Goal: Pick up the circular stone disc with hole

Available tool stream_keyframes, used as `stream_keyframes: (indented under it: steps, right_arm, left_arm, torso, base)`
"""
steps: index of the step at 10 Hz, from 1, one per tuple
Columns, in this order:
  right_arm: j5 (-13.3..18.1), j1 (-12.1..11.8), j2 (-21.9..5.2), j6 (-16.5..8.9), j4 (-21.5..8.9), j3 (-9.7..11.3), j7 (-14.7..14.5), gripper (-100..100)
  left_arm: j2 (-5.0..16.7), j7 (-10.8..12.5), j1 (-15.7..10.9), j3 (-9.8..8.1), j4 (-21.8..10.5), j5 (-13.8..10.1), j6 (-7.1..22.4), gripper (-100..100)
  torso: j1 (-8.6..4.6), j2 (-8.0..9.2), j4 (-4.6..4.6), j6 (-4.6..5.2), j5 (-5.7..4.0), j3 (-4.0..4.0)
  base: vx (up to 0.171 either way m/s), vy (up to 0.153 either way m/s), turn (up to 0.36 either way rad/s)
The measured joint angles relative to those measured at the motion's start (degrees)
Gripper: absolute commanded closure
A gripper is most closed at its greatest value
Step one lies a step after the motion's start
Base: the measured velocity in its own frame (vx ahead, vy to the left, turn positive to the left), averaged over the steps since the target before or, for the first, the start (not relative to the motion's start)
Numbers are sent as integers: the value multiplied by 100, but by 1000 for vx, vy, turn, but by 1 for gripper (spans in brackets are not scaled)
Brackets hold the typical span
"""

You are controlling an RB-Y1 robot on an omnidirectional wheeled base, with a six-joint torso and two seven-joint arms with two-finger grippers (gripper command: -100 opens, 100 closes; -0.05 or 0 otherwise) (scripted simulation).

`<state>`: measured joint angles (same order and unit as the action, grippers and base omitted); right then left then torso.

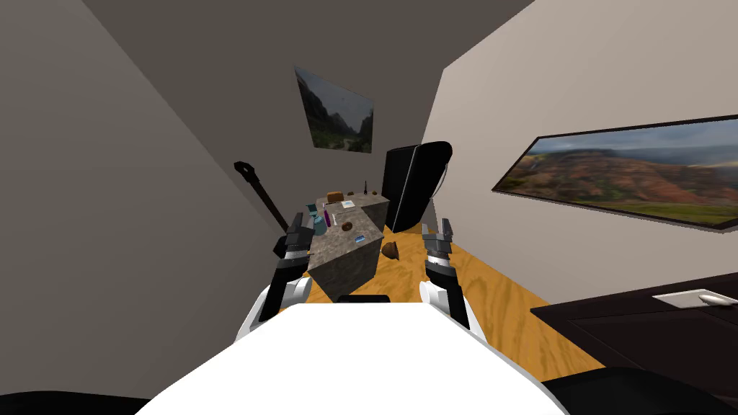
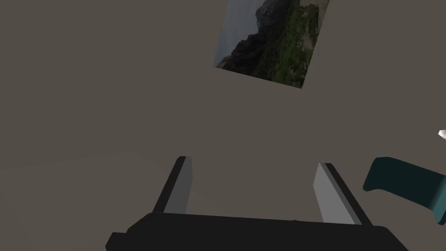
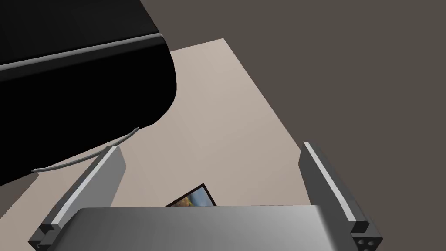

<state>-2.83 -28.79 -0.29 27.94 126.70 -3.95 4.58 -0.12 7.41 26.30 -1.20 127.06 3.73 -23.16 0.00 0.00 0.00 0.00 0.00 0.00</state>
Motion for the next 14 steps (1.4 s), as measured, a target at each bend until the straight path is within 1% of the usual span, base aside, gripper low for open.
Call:
stream_keyframes:
  steps: [1,3,5,7,8,10,13,14]
  right_arm:
    - [0,0,0,0,0,0,0,0]
    - [0,0,0,0,0,0,0,0]
    - [0,0,0,0,0,0,0,0]
    - [0,0,0,0,0,0,0,0]
    - [0,0,0,0,0,0,0,0]
    - [0,0,0,0,0,0,0,0]
    - [0,0,0,0,0,0,0,0]
    - [0,0,0,0,0,0,0,0]
  left_arm:
    - [105,3,-20,-15,-22,-12,49,-100]
    - [379,20,-40,-65,-76,-59,242,-100]
    - [672,59,-120,-170,-125,-141,556,-100]
    - [802,66,-224,-217,-168,-176,867,-100]
    - [940,88,-313,-296,-287,-232,1013,-100]
    - [1082,120,-336,-364,-317,-292,1256,-100]
    - [1240,137,-487,-456,-403,-360,1708,-100]
    - [1385,186,-560,-554,-454,-435,1878,-100]
  torso:
    - [-1,0,0,1,0,0]
    - [-6,2,0,1,-1,1]
    - [-9,3,1,1,-2,2]
    - [-6,3,1,1,-1,2]
    - [-8,4,1,1,-1,2]
    - [-10,4,1,1,-2,3]
    - [-5,3,1,0,-1,2]
    - [-5,4,1,1,-1,2]
  base:
    - [-3,-16,-55]
    - [-5,-24,-59]
    - [-11,-24,-52]
    - [-14,-23,-66]
    - [-11,-23,-39]
    - [-11,-24,-53]
    - [-12,-20,-69]
    - [-13,-16,-31]
